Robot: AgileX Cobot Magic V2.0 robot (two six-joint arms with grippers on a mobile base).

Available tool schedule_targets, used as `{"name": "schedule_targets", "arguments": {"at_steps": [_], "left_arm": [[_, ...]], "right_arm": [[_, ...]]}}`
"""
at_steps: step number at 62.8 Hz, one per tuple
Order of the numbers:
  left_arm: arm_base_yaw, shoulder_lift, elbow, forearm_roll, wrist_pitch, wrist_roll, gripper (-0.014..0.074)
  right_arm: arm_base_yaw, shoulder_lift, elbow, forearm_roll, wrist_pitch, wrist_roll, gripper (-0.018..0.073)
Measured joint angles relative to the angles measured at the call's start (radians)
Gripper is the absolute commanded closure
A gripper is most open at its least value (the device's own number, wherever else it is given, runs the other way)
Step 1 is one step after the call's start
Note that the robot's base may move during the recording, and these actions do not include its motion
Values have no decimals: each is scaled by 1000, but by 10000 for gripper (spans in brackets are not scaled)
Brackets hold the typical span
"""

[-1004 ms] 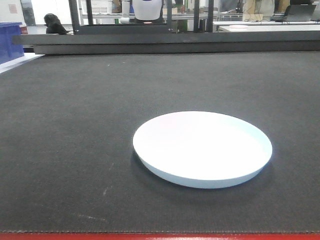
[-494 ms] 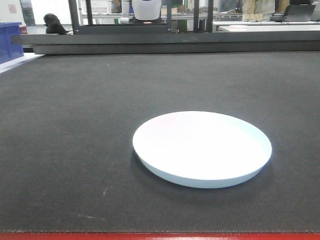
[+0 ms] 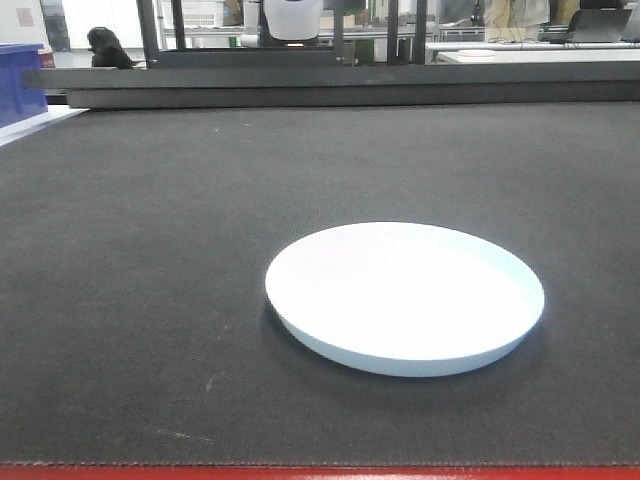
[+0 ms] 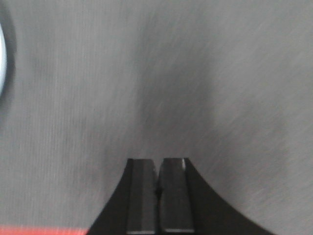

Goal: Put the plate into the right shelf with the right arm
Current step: 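Move the right gripper toward the edge of the white plate, then lower the right gripper onto the plate rim and close on it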

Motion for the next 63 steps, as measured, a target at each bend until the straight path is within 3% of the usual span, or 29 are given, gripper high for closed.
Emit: {"name": "schedule_targets", "arguments": {"at_steps": [5,12,21,32,50,63], "left_arm": [[0,0,0,0,0,0,724],[0,0,0,0,0,0,724],[0,0,0,0,0,0,724],[0,0,0,0,0,0,724],[0,0,0,0,0,0,724],[0,0,0,0,0,0,724]], "right_arm": [[44,44,-28,0,38,39,78],[87,105,-83,2,82,111,-75],[137,209,-200,2,156,188,-43],[195,373,-367,15,216,199,-43],[283,635,-572,25,214,203,-43],[290,736,-608,29,182,203,-39]]}}
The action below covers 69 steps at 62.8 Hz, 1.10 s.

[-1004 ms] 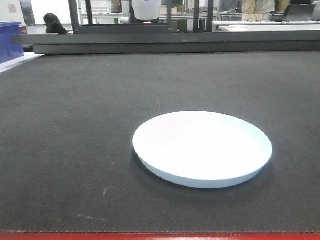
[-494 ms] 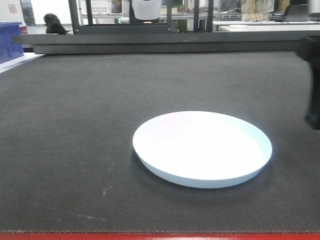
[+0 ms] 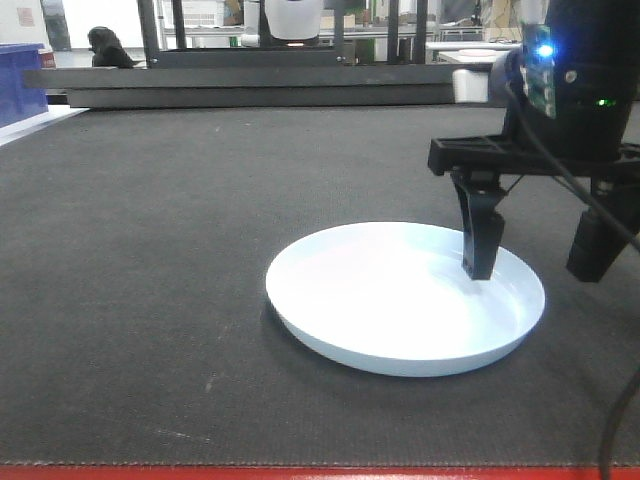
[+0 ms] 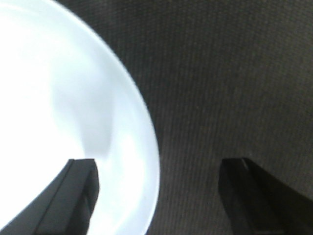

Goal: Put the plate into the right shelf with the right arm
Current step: 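Lower the right gripper onto the plate rim and close on it, then lift the white plate upright with the right gripper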

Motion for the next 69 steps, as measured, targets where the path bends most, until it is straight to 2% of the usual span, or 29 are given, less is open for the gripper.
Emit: {"name": "schedule_targets", "arguments": {"at_steps": [7,19,33,42,56,69], "left_arm": [[0,0,0,0,0,0,724],[0,0,0,0,0,0,724],[0,0,0,0,0,0,724],[0,0,0,0,0,0,724],[0,0,0,0,0,0,724],[0,0,0,0,0,0,724]], "right_arm": [[0,18,0,3,-16,0,27],[0,29,0,11,-35,36,243],[0,29,0,14,-39,40,384],[0,29,-5,16,-37,40,512],[0,4,-7,20,-29,40,506],[0,-147,-7,14,-31,29,506]]}}
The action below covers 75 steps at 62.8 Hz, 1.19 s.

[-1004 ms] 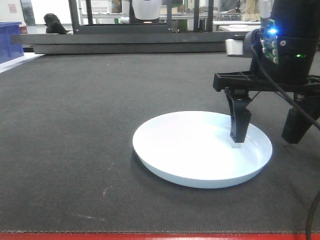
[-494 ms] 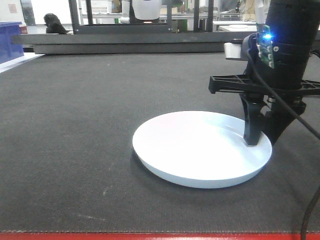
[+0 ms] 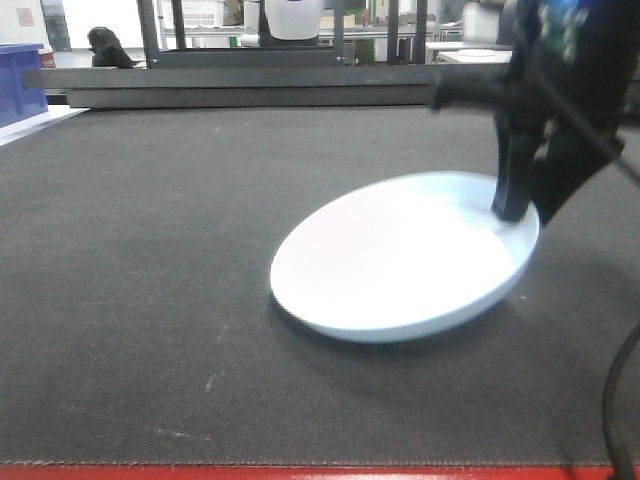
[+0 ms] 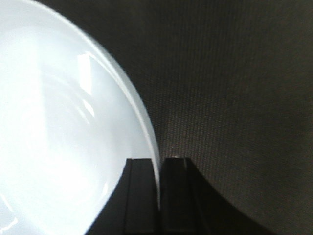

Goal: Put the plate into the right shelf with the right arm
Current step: 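Lift the white plate upright with the right gripper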

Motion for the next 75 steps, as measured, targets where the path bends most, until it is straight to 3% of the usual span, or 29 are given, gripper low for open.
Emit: {"name": "schedule_targets", "arguments": {"at_steps": [10,26,41,52,63,75], "left_arm": [[0,0,0,0,0,0,724],[0,0,0,0,0,0,724],[0,0,0,0,0,0,724],[0,0,0,0,0,0,724],[0,0,0,0,0,0,724],[0,0,0,0,0,0,724]], "right_arm": [[0,-143,17,-23,-45,-51,506],[-22,-404,207,-61,-323,-203,506],[-139,-646,453,-61,-628,-298,506],[-267,-816,617,-61,-824,-313,506],[-349,-985,743,-61,-909,-315,506],[-359,-1172,816,-61,-915,-315,506]]}}
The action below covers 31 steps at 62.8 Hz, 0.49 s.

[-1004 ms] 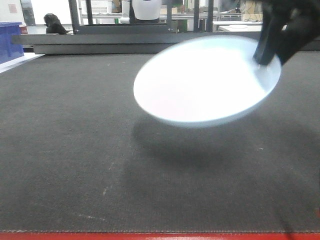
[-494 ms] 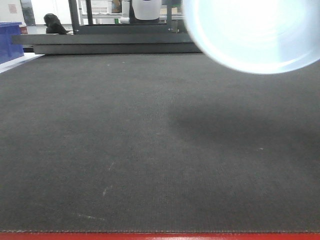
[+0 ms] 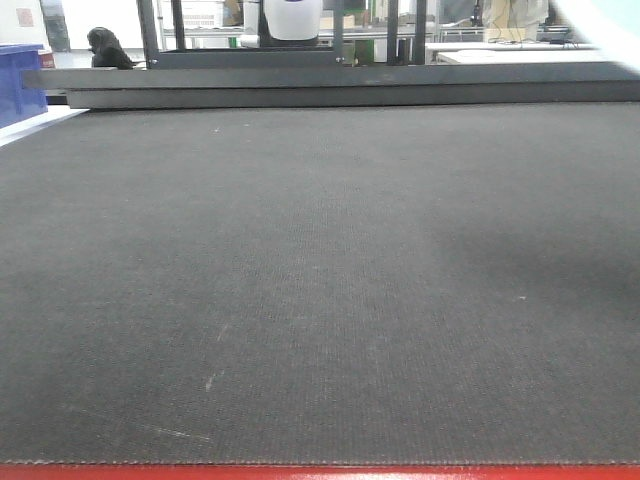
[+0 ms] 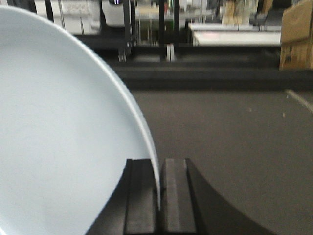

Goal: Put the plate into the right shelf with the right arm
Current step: 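Lift the white plate upright with the right gripper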

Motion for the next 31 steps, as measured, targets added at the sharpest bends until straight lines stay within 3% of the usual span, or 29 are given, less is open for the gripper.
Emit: {"name": "schedule_targets", "arguments": {"at_steps": [13,31], "left_arm": [[0,0,0,0,0,0,724],[0,0,0,0,0,0,724]], "right_arm": [[0,-126,8,0,-5,0,506],[0,-136,8,0,-9,0,506]]}}
